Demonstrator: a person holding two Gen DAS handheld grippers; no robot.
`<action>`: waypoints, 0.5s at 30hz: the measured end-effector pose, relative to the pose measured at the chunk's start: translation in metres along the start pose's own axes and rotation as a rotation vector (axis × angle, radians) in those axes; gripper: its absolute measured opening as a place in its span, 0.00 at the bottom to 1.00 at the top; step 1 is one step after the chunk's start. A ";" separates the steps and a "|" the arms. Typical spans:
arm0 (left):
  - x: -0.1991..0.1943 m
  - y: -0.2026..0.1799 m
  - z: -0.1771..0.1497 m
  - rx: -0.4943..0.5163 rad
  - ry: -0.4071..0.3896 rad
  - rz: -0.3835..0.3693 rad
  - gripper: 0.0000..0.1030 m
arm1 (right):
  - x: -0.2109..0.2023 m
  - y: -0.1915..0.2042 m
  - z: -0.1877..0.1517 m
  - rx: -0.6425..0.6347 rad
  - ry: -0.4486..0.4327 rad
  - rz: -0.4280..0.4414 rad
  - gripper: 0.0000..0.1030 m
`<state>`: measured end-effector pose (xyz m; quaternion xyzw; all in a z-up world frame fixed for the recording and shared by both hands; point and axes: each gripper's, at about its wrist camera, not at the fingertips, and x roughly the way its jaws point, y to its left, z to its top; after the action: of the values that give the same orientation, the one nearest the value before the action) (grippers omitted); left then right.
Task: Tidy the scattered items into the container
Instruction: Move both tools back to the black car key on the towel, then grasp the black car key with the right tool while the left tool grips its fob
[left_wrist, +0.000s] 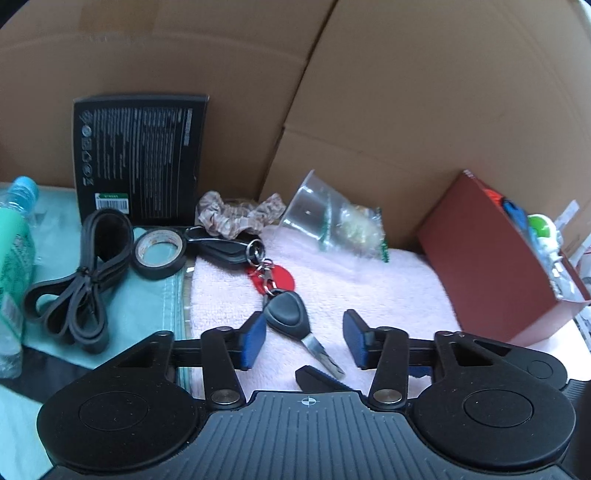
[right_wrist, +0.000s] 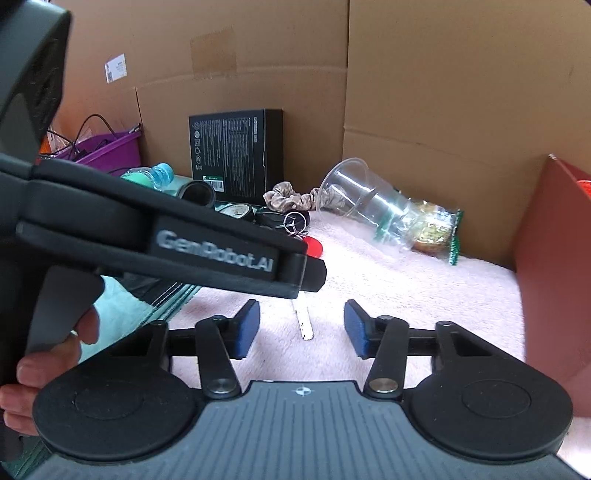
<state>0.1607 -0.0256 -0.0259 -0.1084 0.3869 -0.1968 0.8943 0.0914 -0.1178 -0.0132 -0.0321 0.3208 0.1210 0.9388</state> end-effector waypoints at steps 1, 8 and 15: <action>0.003 0.002 0.001 -0.006 0.004 0.001 0.55 | 0.003 -0.001 0.001 0.000 0.004 0.005 0.46; 0.011 0.004 0.006 -0.002 -0.006 -0.001 0.55 | 0.025 -0.002 0.009 -0.017 0.009 0.019 0.40; 0.008 0.002 0.003 0.018 -0.007 0.033 0.27 | 0.025 0.001 0.010 -0.045 0.008 0.027 0.17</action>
<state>0.1685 -0.0277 -0.0301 -0.0945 0.3839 -0.1850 0.8997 0.1161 -0.1101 -0.0210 -0.0496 0.3223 0.1408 0.9348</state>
